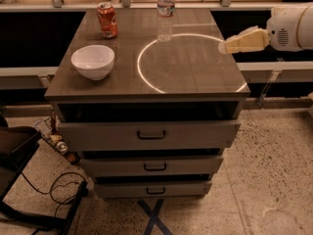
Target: Move water bottle near white bowl
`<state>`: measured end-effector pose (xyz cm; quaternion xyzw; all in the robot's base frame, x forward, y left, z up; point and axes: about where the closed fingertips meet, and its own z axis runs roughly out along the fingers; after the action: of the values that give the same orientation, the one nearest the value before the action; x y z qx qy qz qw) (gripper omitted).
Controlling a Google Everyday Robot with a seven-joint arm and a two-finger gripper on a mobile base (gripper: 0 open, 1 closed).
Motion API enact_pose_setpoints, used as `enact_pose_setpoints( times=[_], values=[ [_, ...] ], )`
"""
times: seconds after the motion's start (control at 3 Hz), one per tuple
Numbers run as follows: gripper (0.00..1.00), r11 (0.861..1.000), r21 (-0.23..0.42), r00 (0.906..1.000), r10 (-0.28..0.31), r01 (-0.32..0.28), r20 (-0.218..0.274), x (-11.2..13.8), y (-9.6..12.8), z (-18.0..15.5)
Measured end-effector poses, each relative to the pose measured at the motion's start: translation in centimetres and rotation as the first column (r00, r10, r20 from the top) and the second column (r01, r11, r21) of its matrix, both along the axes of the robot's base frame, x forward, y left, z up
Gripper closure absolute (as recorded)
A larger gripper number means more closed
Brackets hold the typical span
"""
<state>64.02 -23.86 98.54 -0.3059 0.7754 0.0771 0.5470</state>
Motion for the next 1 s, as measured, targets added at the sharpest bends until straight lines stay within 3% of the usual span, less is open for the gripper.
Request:
enact_pose_setpoints(
  times=[0.33, 0.67, 1.0],
  values=[
    [0.0, 0.997, 0.078, 0.9972, -0.004, -0.002, 0.075, 1.7, 0.0, 0.7],
    [0.0, 0.997, 0.078, 0.9972, -0.004, -0.002, 0.075, 1.7, 0.0, 0.7],
    [0.0, 0.992, 0.128, 0.9928, 0.003, -0.018, 0.12, 3.4, 1.1, 0.5]
  ],
)
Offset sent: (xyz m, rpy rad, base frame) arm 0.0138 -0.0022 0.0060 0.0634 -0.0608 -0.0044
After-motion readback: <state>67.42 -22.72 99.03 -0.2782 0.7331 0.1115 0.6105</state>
